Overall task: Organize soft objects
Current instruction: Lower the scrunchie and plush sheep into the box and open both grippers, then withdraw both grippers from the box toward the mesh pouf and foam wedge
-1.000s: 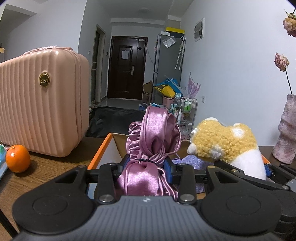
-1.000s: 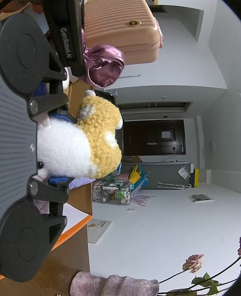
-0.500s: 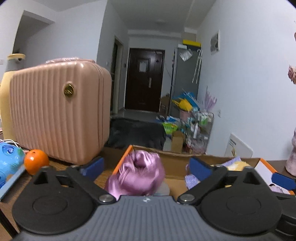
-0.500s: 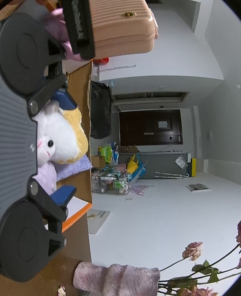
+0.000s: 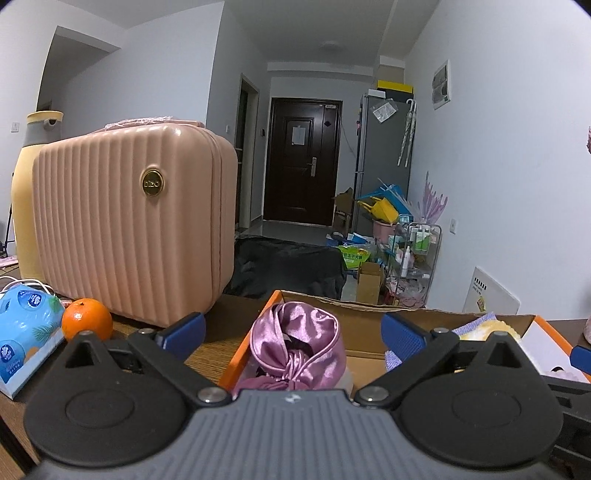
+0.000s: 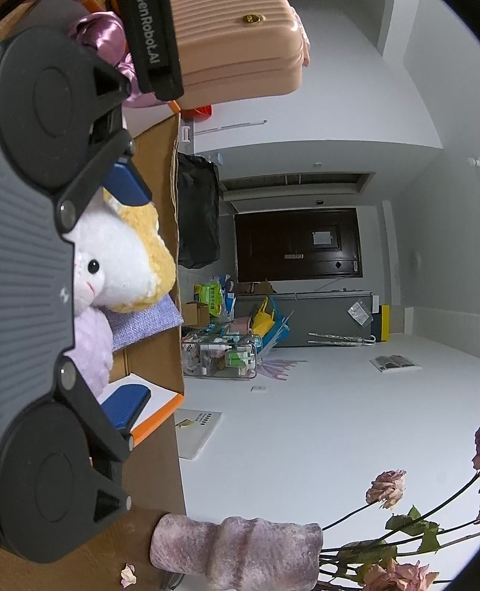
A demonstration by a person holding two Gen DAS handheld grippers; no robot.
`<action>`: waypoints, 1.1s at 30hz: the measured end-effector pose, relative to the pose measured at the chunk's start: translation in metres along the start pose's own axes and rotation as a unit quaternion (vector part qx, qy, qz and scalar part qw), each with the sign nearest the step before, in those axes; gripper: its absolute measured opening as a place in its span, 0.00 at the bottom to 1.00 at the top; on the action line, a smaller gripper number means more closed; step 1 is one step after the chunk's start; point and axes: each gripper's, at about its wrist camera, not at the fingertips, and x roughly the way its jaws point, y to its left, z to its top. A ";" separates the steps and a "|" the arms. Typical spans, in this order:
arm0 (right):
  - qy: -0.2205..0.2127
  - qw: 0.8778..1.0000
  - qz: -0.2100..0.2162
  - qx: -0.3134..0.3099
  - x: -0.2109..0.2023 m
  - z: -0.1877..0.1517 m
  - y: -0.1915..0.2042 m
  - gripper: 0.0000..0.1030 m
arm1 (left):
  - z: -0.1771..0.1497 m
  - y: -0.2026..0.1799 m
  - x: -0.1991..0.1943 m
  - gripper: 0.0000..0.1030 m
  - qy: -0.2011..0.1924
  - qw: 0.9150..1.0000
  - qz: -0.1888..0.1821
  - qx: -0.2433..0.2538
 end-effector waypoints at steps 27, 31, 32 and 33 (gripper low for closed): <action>-0.037 0.999 -0.013 -0.026 -0.057 -0.007 -0.002 1.00 | -0.007 0.014 -0.042 1.00 -0.020 1.000 0.007 -0.013; -0.040 0.999 -0.014 -0.031 -0.070 -0.010 -0.002 1.00 | -0.009 0.014 -0.056 1.00 -0.022 1.000 0.005 -0.015; -0.040 0.999 -0.015 -0.033 -0.073 -0.011 -0.003 1.00 | -0.009 0.015 -0.059 1.00 -0.022 1.000 0.005 -0.016; -0.041 0.998 -0.016 -0.034 -0.076 -0.012 -0.003 1.00 | -0.010 0.015 -0.063 1.00 -0.022 1.000 0.004 -0.016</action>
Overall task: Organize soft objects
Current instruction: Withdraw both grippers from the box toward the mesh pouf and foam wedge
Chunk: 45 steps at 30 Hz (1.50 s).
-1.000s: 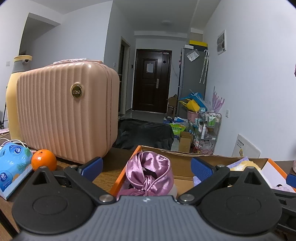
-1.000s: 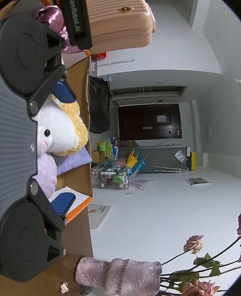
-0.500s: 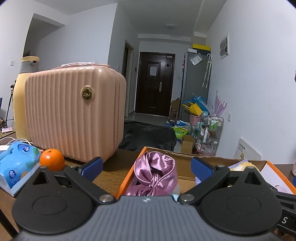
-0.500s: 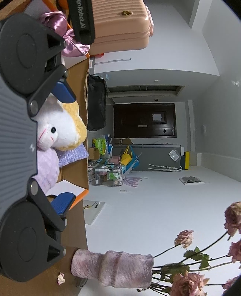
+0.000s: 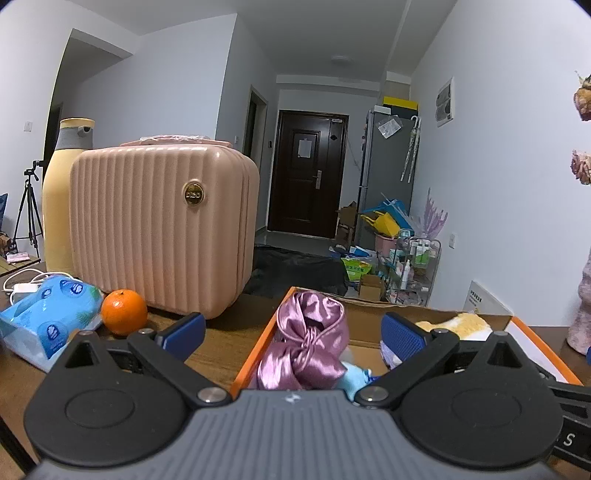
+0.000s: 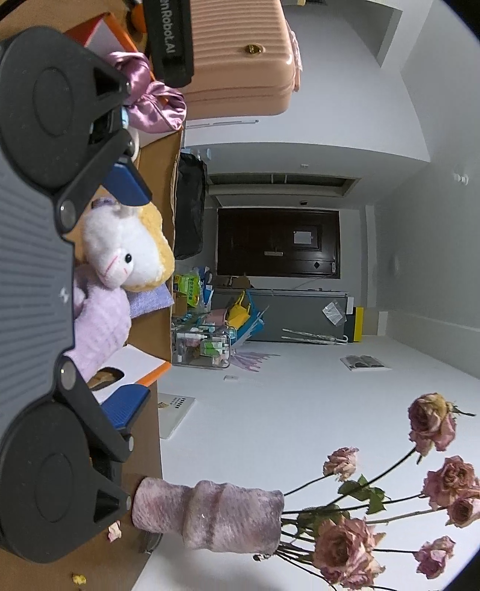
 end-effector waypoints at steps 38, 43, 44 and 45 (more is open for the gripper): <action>0.023 0.998 0.038 -0.034 -0.133 -0.040 -0.050 1.00 | -0.038 0.018 -0.122 1.00 0.056 0.997 -0.045 0.006; 0.029 0.998 0.044 -0.034 -0.146 -0.043 -0.057 1.00 | -0.043 0.018 -0.136 1.00 0.066 0.996 -0.051 0.010; 0.029 0.998 0.045 -0.033 -0.148 -0.044 -0.058 1.00 | -0.044 0.017 -0.139 1.00 0.067 0.996 -0.053 0.011; 0.030 0.998 0.046 -0.033 -0.150 -0.044 -0.060 1.00 | -0.045 0.017 -0.142 1.00 0.068 0.996 -0.054 0.013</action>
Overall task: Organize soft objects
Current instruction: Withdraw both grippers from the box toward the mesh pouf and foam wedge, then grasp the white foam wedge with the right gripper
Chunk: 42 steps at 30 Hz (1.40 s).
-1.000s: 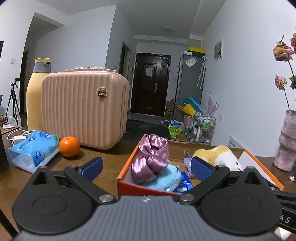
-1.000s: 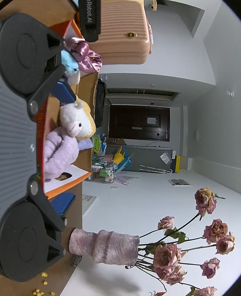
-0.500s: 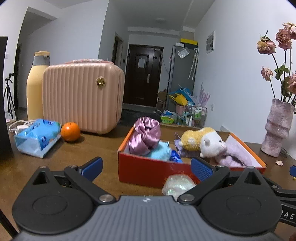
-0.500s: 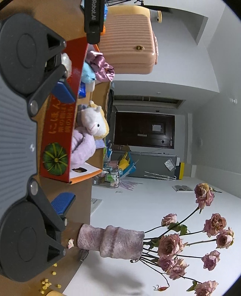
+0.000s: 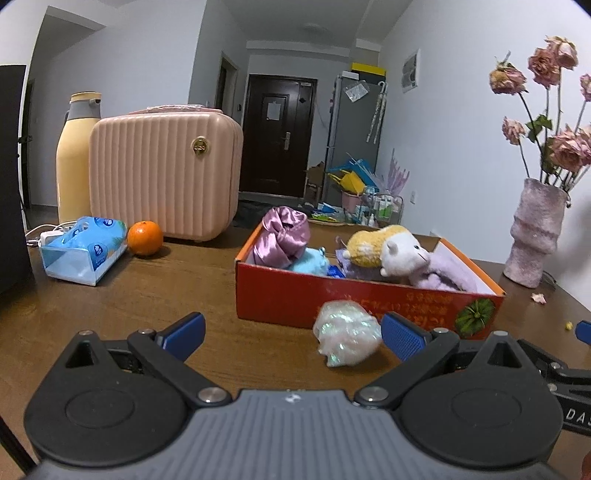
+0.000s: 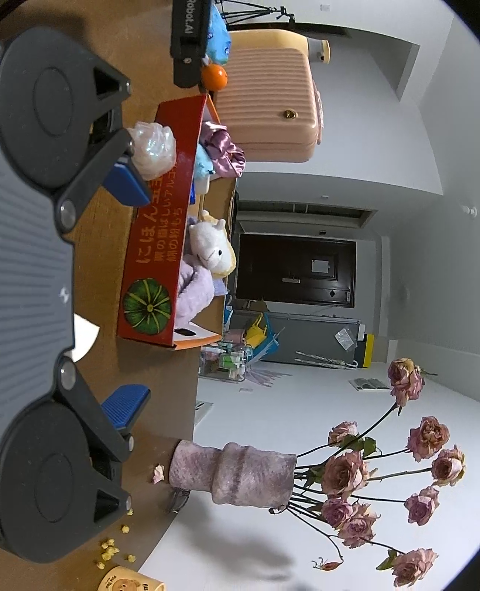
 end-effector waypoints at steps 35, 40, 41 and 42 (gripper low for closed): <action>0.153 0.987 -0.013 0.051 0.067 -0.021 -0.041 0.72 | -0.018 -0.006 -0.016 1.00 0.051 0.998 -0.043 0.012; 0.173 0.983 0.001 0.053 0.076 -0.021 -0.041 0.51 | -0.018 -0.007 -0.015 1.00 0.052 0.998 -0.045 0.014; 0.175 0.983 0.002 0.054 0.076 -0.022 -0.041 0.40 | -0.018 -0.007 -0.015 1.00 0.053 0.998 -0.045 0.014; 0.177 0.983 0.003 0.055 0.077 -0.022 -0.041 0.35 | -0.018 -0.007 -0.015 1.00 0.053 0.997 -0.045 0.014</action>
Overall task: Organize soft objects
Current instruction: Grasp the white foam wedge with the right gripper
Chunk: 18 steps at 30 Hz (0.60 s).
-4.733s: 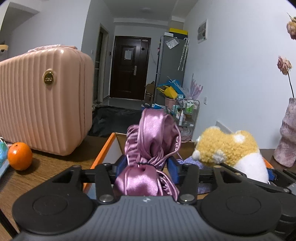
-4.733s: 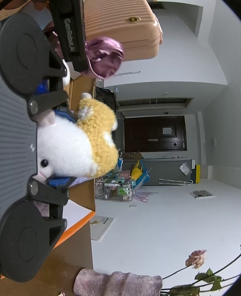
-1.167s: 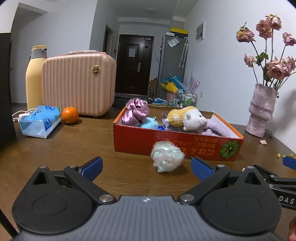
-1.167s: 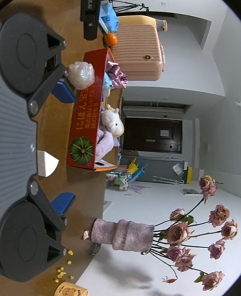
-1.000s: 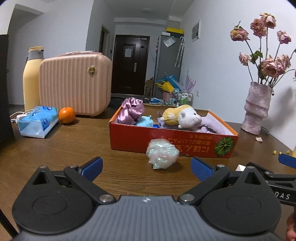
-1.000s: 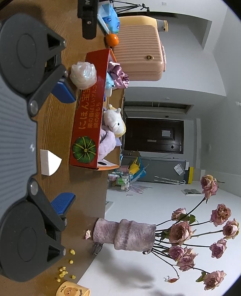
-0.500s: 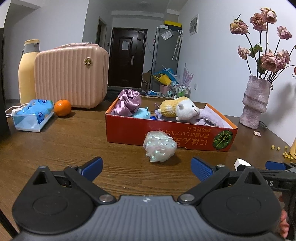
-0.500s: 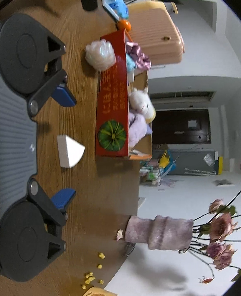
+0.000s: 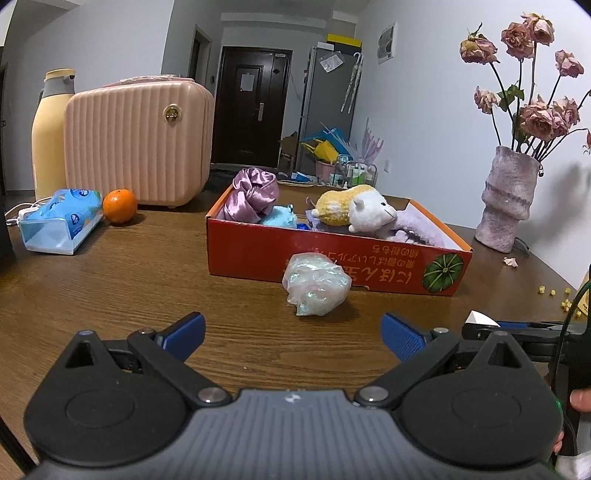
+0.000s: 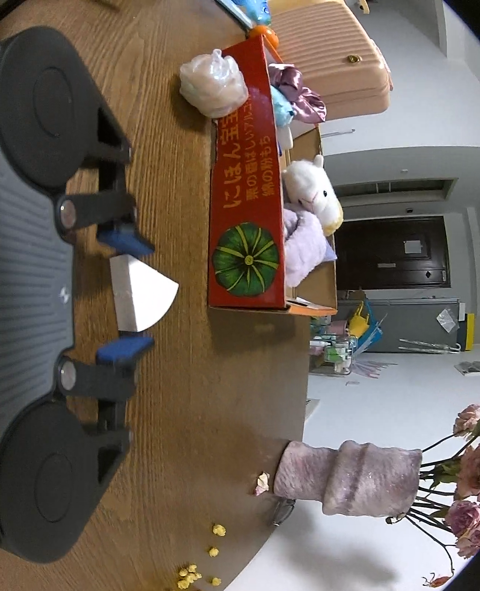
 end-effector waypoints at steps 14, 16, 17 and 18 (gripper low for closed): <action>-0.024 1.000 0.004 -0.003 -0.008 -0.001 0.001 0.29 | -0.002 -0.001 0.004 1.00 0.013 1.000 -0.001 0.002; -0.033 0.999 0.003 -0.005 -0.011 -0.001 0.001 0.29 | -0.002 0.000 0.006 1.00 0.017 1.000 -0.002 0.002; -0.038 0.999 0.002 -0.006 -0.012 -0.001 0.002 0.29 | -0.002 0.000 0.008 1.00 0.020 1.000 -0.001 0.002; -0.042 0.999 0.001 -0.007 -0.013 0.000 0.002 0.29 | -0.001 0.000 0.009 1.00 0.022 1.000 -0.001 0.003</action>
